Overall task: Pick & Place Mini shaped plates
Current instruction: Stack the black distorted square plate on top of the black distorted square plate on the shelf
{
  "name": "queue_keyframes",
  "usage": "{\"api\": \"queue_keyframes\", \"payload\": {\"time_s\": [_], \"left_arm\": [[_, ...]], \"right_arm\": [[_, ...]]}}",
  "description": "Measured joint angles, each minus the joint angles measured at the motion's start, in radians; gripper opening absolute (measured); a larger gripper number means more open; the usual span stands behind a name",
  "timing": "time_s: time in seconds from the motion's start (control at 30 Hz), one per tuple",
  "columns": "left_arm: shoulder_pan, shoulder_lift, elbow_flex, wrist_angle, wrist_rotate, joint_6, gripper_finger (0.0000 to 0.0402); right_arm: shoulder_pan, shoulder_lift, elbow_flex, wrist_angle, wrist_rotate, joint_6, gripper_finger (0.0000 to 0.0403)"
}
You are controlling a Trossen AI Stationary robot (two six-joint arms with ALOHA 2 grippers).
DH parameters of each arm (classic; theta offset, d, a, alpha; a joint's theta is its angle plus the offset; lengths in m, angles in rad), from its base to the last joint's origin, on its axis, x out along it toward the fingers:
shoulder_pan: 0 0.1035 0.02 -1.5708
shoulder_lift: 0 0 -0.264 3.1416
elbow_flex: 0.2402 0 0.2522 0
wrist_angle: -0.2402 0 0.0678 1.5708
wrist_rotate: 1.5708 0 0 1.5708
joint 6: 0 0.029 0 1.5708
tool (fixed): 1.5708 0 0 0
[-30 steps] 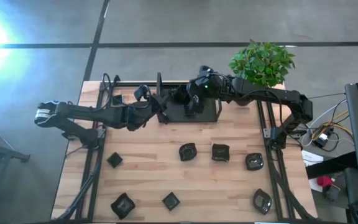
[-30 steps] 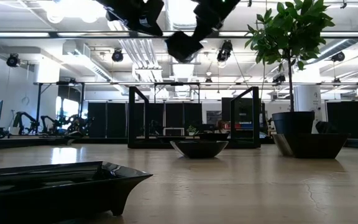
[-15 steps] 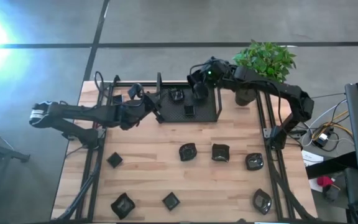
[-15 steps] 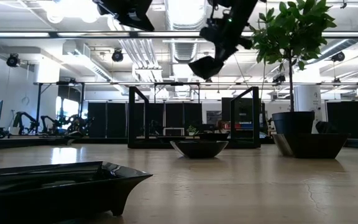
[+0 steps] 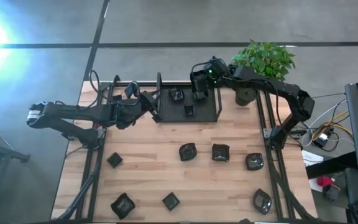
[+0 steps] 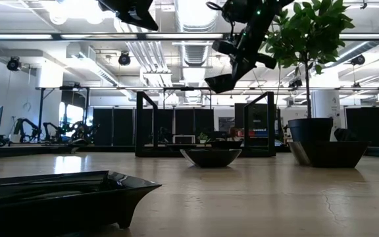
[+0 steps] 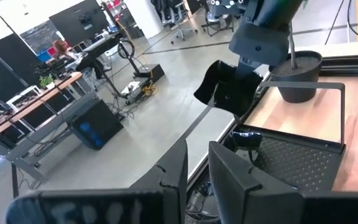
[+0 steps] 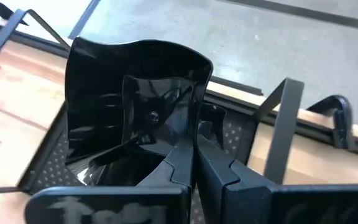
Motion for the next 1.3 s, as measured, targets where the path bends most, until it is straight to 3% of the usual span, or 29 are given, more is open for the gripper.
{"api": "queue_keyframes", "payload": {"time_s": [0.2, 0.73, 0.9, 1.13, 1.3], "left_arm": [[0.000, -0.012, 0.000, -0.030, 0.000, 0.022, 0.0062], [0.000, -0.012, 0.000, -0.078, 0.000, 0.013, 0.0062], [0.000, -0.012, 0.000, -0.081, 0.000, 0.011, 0.0062], [0.000, -0.012, 0.000, -0.093, 0.000, -0.002, 0.0062], [0.000, -0.012, 0.000, -0.102, 0.000, -0.003, 0.0062]], "right_arm": [[-0.012, 0.000, -0.056, 0.109, -0.006, 0.044, 0.0008], [-0.111, 0.037, -0.154, 0.201, -0.052, 0.083, 0.0008], [-0.126, 0.119, -0.113, 0.188, -0.121, -0.006, 0.0008], [-0.146, 0.166, -0.038, 0.154, -0.120, -0.039, 0.0008], [-0.157, 0.177, -0.013, 0.135, -0.121, -0.260, 0.0008]]}}
